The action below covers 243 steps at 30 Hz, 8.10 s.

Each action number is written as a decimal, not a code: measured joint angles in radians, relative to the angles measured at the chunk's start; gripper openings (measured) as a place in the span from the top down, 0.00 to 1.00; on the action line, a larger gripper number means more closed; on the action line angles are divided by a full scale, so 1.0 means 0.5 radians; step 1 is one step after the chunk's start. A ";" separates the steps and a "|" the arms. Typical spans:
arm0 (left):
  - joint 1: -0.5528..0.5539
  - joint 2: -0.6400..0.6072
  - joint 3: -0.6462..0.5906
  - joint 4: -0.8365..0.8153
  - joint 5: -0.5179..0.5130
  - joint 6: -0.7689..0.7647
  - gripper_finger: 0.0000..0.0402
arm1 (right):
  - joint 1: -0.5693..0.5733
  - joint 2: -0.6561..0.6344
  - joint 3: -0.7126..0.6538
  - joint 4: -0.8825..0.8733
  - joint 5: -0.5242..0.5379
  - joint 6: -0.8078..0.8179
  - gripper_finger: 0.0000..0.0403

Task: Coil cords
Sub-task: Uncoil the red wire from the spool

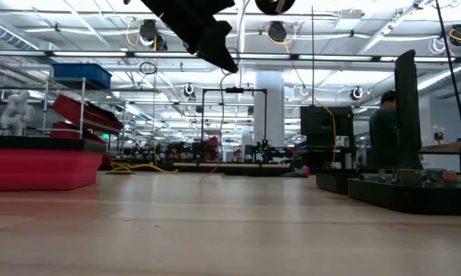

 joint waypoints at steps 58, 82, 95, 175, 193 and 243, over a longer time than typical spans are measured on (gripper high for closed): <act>-0.049 -0.303 0.000 0.699 0.328 -0.170 0.57 | 0.016 -0.169 0.000 -0.048 0.278 -0.198 1.00; -0.059 -0.033 -0.001 0.827 0.034 0.041 0.96 | 0.016 -0.169 -0.001 -0.110 0.264 -0.128 1.00; 0.035 0.262 0.000 1.085 0.116 0.053 0.99 | 0.007 -0.156 -0.001 -0.024 0.006 0.021 1.00; 0.017 -0.003 0.053 0.701 0.279 0.071 0.54 | -0.262 -0.050 0.000 0.254 -0.019 -0.028 1.00; 0.034 0.232 0.053 1.209 0.145 0.129 0.54 | -0.262 -0.037 -0.001 0.306 -0.115 0.056 1.00; -0.205 0.021 0.053 0.923 -0.251 0.698 1.00 | -0.364 0.111 -0.001 -0.219 0.056 0.195 1.00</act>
